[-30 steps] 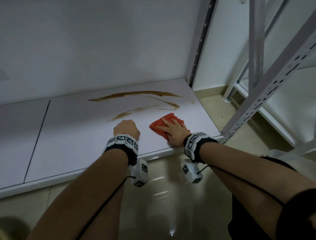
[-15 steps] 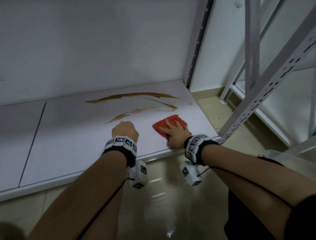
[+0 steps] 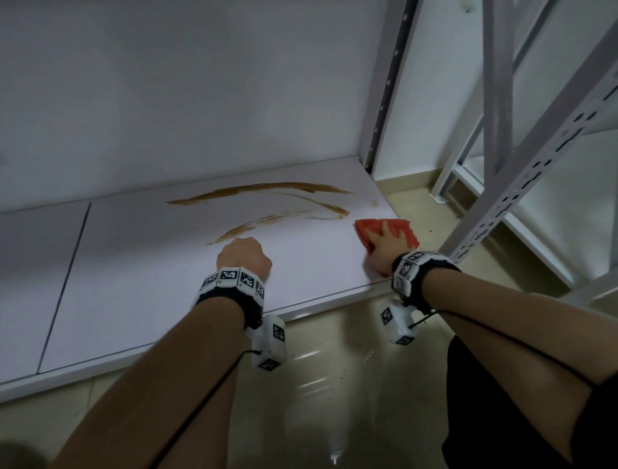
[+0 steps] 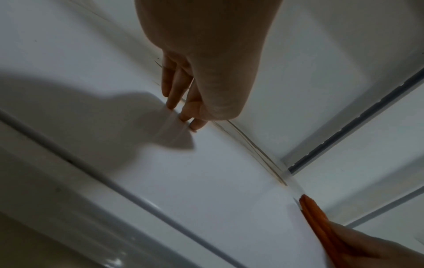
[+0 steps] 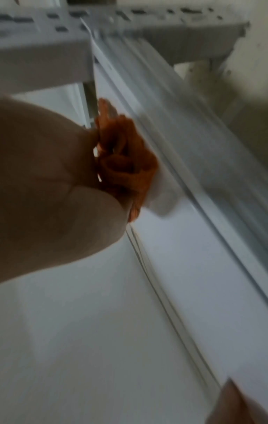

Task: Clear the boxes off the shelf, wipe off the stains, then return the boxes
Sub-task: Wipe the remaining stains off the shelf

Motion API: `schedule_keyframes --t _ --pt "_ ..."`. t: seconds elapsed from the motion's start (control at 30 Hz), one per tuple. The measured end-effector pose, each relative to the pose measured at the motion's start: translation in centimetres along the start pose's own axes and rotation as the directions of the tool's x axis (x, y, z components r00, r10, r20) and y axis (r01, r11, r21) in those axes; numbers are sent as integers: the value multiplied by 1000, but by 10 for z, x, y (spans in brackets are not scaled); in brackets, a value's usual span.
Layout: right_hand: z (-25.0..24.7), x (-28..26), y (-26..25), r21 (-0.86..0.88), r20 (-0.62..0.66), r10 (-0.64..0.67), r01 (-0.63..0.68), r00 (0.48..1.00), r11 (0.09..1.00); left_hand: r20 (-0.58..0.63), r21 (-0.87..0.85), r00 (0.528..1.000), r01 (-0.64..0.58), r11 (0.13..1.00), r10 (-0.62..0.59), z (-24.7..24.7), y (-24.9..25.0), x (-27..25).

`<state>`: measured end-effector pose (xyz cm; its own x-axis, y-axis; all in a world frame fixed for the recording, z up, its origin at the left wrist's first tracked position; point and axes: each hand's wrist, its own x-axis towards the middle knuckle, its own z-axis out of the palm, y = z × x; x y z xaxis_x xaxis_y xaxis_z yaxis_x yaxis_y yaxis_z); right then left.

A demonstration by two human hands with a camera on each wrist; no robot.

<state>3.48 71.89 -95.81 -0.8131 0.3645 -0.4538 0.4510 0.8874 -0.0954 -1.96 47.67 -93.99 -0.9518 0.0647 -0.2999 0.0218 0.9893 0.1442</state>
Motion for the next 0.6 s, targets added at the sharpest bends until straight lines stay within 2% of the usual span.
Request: schedule_keyframes --t 0.07,0.13,0.23,0.33,0.43,0.53,0.6 --pt "5 -9 -16 -20 22 -23 23 1000 1000 18 -8 1000 10 1000 -9 -1 0 1" --pt "14 -13 -32 -57 46 -140 142 989 988 15 -7 1000 7 1000 -7 -3 1 0" --pt "24 -15 -55 -139 110 -348 361 931 922 -4 -1 1000 -6 1000 6 -4 7 -1" --pt "28 -13 -65 -196 123 -445 461 887 865 -5 6 1000 8 1000 -8 -5 8 -2" --pt "25 -5 -51 -159 21 -414 412 910 897 -16 12 1000 6 1000 -5 -3 6 0" --pt "22 1 -32 -83 -71 -253 247 965 966 -15 26 1000 1 1000 -1 1 3 -1" --pt "20 3 -24 -53 -97 -150 145 984 988 -19 33 1000 -4 999 5 1 3 -2"
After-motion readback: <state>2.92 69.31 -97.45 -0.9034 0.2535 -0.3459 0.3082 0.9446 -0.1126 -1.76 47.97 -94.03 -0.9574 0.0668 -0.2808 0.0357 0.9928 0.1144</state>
